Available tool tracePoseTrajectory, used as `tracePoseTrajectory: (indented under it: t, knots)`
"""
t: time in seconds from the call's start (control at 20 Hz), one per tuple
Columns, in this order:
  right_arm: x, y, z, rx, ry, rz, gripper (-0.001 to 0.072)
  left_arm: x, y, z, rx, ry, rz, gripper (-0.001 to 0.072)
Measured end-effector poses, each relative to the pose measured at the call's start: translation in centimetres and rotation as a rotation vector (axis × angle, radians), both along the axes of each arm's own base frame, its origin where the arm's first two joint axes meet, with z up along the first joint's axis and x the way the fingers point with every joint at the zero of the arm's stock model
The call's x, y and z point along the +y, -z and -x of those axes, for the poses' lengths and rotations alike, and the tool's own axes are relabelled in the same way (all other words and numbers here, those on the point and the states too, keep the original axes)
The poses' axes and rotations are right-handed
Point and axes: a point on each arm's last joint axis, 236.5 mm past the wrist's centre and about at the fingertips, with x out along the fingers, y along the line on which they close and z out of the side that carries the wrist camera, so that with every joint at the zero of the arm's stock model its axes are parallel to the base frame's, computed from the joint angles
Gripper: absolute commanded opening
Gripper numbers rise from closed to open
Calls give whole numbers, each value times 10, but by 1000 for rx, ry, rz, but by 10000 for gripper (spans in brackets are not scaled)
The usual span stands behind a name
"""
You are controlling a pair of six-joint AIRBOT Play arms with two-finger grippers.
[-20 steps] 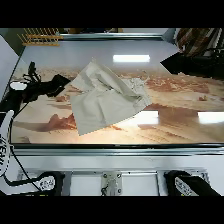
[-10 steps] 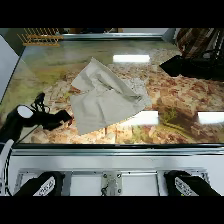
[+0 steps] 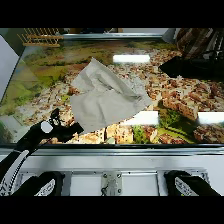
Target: Fold the clothes and pants, and hang the long-sleeved shirts on hangers.
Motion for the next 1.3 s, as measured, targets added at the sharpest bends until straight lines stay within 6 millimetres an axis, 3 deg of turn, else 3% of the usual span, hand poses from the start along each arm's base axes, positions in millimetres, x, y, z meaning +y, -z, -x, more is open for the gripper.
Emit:
tracePoseTrajectory:
  t: [0.05,0.15,0.3,0.4,0.45,0.6,0.75,0.85,0.9,0.95,1.05,1.2,1.3]
  knots:
    - [0,0,1,2,-2,0,528,-6,2,-4,-6,-19,18,711]
    - [1,1,1,5,-4,1,527,-16,4,-9,-14,-46,43,594]
    - [1,1,2,6,-5,1,528,-22,6,-17,-36,-79,59,579]
    - [1,1,2,7,-7,1,528,-22,7,-22,-50,-103,58,44]
    - [1,1,2,8,-7,1,528,-21,9,-21,-48,-102,51,5]
    - [-2,2,1,9,0,3,528,-19,-4,-35,-107,-133,63,5]
    - [-25,24,-1,66,61,31,528,-8,-29,-51,-188,-137,50,5]
    - [-51,64,0,179,150,46,539,6,-46,-56,-234,-127,23,5]
    - [-64,92,3,257,202,49,557,12,-53,-57,-250,-127,11,5]
    - [-76,122,7,333,252,48,647,17,-59,-58,-265,-128,4,5]
    - [-88,185,16,485,338,25,670,24,-68,-57,-284,-126,-9,5]
    - [-85,265,23,654,428,-57,669,28,-76,-56,-300,-125,-16,5]
    - [-69,300,19,717,452,-120,669,29,-77,-54,-297,-121,-17,5]
